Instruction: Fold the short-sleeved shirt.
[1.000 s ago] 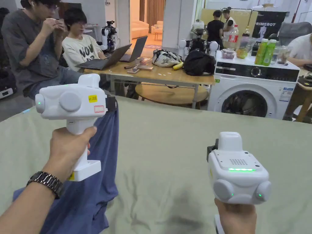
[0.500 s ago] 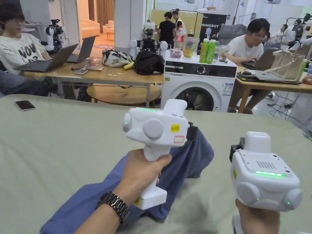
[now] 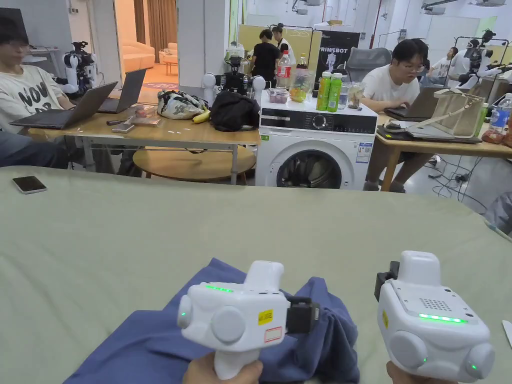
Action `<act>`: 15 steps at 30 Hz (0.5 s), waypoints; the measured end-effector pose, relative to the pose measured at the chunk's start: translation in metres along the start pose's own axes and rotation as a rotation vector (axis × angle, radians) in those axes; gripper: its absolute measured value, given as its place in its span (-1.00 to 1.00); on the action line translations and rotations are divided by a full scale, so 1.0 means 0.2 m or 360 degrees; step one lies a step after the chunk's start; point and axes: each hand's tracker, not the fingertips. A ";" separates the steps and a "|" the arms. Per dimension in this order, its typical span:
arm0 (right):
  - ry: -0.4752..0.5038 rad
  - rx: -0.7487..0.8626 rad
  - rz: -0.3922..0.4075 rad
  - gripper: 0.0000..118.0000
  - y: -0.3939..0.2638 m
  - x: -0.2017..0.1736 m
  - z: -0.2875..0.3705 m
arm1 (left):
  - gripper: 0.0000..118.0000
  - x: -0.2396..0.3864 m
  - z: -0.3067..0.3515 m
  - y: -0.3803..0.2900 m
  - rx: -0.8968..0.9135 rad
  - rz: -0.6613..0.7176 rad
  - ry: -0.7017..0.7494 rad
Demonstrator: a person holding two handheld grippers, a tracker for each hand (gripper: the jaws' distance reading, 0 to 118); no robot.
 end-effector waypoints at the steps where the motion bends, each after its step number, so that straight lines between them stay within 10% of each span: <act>1: 0.0018 0.0001 -0.0001 -1.00 0.00 -0.02 0.00 | -0.14 -0.03 0.06 0.00 0.0041 0.0022 0.0055; 5: 0.0087 -0.0003 0.0012 -1.00 0.00 -0.09 0.01 | -0.17 -0.18 0.29 -0.05 0.0268 0.0088 0.0259; 8: 0.0131 -0.0016 0.0012 -1.00 -0.01 -0.14 0.00 | -1.00 -0.28 0.37 -0.08 0.0235 0.0078 0.0450; 15: 0.0190 -0.0091 0.0044 -1.00 -0.06 -0.22 -0.04 | -1.00 -0.60 0.50 -0.09 0.0084 0.0184 0.0660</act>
